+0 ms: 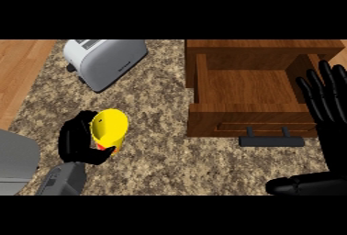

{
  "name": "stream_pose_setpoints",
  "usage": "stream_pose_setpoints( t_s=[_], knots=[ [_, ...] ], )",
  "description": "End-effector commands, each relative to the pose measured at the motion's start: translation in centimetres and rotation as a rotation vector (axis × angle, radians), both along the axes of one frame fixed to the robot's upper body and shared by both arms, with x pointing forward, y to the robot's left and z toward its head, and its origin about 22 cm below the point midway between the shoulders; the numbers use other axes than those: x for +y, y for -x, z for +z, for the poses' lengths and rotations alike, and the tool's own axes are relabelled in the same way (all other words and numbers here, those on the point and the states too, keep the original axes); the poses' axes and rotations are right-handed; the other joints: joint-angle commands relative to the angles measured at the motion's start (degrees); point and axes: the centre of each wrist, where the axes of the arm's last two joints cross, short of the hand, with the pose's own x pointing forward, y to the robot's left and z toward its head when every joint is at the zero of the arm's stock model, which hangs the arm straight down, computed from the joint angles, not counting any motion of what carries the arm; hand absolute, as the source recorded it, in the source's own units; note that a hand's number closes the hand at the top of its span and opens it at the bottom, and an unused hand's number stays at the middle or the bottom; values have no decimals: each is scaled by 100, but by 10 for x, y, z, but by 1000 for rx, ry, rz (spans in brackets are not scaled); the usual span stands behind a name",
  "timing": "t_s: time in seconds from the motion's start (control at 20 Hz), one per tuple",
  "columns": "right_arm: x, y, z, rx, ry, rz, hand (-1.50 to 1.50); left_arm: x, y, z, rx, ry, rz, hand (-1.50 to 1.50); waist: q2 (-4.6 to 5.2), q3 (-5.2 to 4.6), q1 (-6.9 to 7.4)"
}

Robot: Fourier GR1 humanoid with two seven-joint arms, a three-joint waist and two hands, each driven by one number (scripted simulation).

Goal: Pick up the cup, place it into the drawer and close the drawer

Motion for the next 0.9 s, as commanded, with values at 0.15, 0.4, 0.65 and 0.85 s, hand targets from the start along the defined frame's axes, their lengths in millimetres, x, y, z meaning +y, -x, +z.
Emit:
stream_pose_setpoints(
  t_s=[0.15, 0.4, 0.65, 0.85],
  knots=[
    [-2, -5, 1, 4, 8, 11, -150, -30, -20, 73, -70, -22, -143, 150, -3, 1, 23],
    [-3, 12, -18, 9, -6, -1, -150, -66, -44, 128, -79, 12, -174, 150, 0, 1, -32],
    [1, 6, -13, -15, -8, -24, -150, -100, -55, 163, -108, -3, -168, 150, 10, -1, -36],
    [-7, 1, -14, -11, 1, -18, -150, -125, -60, 206, -94, -17, -165, 150, 8, 0, -32]
  ],
)
